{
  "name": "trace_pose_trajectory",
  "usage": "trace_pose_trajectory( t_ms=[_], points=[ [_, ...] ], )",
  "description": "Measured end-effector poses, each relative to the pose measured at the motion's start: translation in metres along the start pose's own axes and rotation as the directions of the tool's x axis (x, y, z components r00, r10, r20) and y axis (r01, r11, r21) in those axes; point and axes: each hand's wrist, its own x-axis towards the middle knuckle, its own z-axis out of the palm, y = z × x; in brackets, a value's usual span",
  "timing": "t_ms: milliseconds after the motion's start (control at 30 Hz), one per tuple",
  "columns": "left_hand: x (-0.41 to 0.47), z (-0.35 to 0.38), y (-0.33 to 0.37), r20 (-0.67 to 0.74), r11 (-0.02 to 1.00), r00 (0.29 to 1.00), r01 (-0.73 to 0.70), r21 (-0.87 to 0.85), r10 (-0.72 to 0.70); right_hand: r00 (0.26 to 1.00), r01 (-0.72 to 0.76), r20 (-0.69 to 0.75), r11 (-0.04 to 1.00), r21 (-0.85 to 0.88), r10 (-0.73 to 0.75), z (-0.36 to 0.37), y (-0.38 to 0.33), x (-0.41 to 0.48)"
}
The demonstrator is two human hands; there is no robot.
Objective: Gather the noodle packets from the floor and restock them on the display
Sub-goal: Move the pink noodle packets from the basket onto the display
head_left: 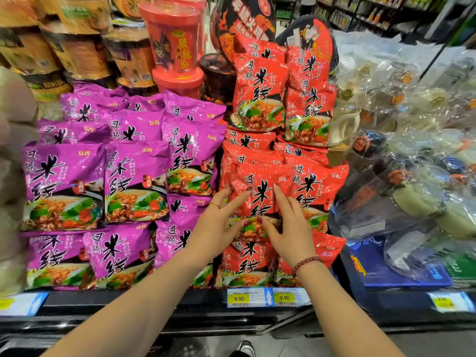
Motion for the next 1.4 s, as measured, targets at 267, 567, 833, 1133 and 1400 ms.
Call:
trace_pose_trajectory(
  t_ms=[267, 567, 833, 1133, 1400],
  points=[
    [-0.012, -0.006, -0.009, 0.061, 0.964, 0.997, 0.064, -0.258, -0.05, 0.99, -0.015, 0.143, 1.0, -0.006, 0.016, -0.006, -0.004, -0.002],
    [-0.047, 0.013, -0.007, 0.023, 0.95, 0.969, 0.245, -0.193, -0.245, 0.991, -0.001, -0.132, 0.987, 0.162, 0.023, -0.015, -0.009, 0.0],
    [-0.039, 0.017, -0.006, 0.132, 0.964, 0.969, 0.183, 0.192, -0.21, 0.943, 0.062, -0.333, 0.98, 0.188, 0.005, -0.04, -0.002, 0.012],
    [-0.039, 0.004, -0.015, 0.177, 0.978, 0.964, 0.204, -0.03, -0.196, 0.972, 0.088, -0.232, 0.982, 0.168, -0.048, -0.018, -0.011, 0.005],
    [-0.031, -0.014, -0.002, 0.319, 0.841, 0.88, 0.448, -0.304, -0.353, 0.992, 0.106, -0.081, 0.992, 0.062, -0.1, -0.001, -0.017, 0.009]
  ],
)
